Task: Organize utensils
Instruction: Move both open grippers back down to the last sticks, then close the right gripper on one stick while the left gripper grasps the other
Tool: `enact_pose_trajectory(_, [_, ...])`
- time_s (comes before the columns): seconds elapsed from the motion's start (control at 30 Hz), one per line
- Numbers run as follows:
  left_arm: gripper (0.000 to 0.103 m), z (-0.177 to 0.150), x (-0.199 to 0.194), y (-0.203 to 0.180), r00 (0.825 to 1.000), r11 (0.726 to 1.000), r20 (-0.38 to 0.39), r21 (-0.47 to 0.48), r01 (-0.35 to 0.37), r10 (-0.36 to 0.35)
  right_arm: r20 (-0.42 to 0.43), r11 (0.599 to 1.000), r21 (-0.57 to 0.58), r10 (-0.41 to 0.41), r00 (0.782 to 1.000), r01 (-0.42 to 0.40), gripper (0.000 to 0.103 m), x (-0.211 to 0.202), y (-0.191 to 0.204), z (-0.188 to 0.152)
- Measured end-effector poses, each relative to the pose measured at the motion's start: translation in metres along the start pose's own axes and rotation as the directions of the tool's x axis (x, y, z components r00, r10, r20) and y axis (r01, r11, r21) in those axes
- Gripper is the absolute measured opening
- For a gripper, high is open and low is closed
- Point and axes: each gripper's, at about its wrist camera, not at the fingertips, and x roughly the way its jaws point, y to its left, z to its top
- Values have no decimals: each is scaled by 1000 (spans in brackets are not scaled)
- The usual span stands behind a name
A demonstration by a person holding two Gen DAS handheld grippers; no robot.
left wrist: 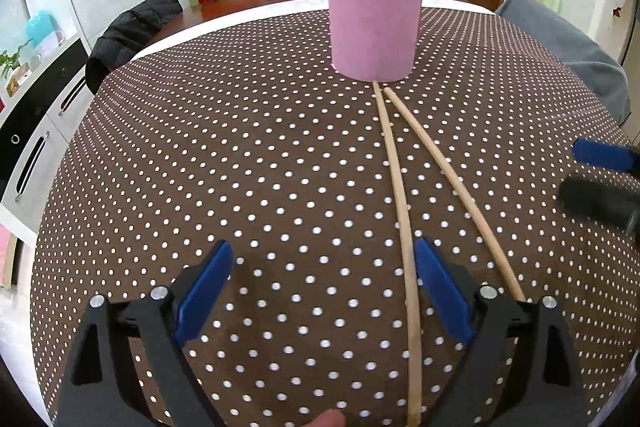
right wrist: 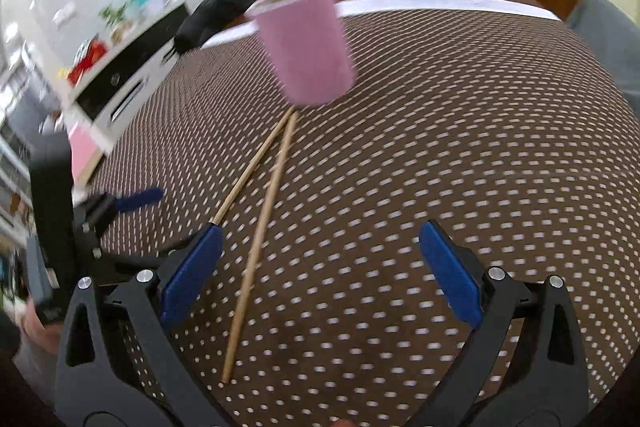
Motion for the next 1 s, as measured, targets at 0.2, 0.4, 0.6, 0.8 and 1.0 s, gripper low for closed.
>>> enact_pose_trajectory(0.2, [91, -1, -1, 15, 1000, 1000, 3, 10, 5, -5, -61, 996, -92, -28, 998, 22, 93, 27, 17, -8])
enact_pose_trajectory(0.4, [91, 5, -1, 17, 1000, 1000, -1, 10, 15, -15, -41, 960, -248, -148, 988, 134, 83, 35, 36, -17])
enact_pose_trajectory(0.6, [91, 19, 6, 10, 1000, 999, 0, 51, -6, 6, -50, 964, -206, -181, 982, 167, 77, 32, 13, -10])
enact_pose_trajectory(0.8, [90, 44, 19, -1, 1000, 996, -11, 85, -28, 29, -66, 966, -223, -148, 987, 130, 68, 50, 14, 17])
enact_pose_trajectory(1.0, [84, 66, 38, 3, 996, 996, -48, 45, 71, -69, -65, 956, -269, -143, 988, 121, 35, 67, 25, 35])
